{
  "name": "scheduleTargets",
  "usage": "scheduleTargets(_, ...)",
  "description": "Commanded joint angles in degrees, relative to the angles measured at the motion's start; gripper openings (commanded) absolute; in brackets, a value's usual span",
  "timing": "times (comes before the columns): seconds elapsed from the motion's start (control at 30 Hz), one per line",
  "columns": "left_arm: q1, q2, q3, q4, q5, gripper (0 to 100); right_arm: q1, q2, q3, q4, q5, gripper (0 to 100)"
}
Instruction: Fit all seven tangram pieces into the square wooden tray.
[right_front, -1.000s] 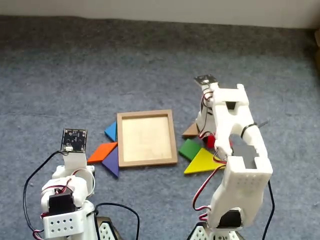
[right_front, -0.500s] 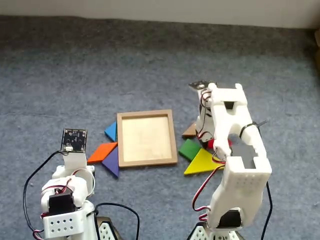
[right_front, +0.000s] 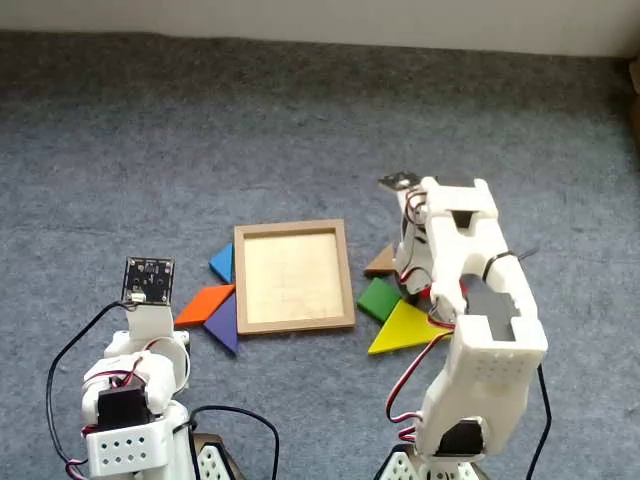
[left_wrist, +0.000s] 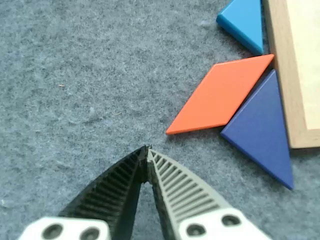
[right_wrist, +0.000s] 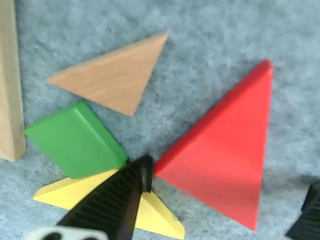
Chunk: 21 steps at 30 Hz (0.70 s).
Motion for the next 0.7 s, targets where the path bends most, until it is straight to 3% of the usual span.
scheduleTargets(0.0, -0.5, -2.7, 1.2, 0.3, -0.5, 1, 0.8, -3.1, 0.6, -1.4, 1.8, 43.6)
scheduleTargets(0.13, -0.5, -2.7, 1.2, 0.3, -0.5, 1, 0.8, -3.1, 0.3, -1.4, 2.2, 38.4)
scheduleTargets(0.43, -0.5, -2.7, 1.2, 0.3, -0.5, 1, 0.7, -2.9, 0.3, -1.4, 2.2, 37.7)
scheduleTargets(0.67, -0.5, -2.7, 1.2, 0.3, -0.5, 1, 0.7, -2.9, 0.3, -1.4, 1.9, 29.5)
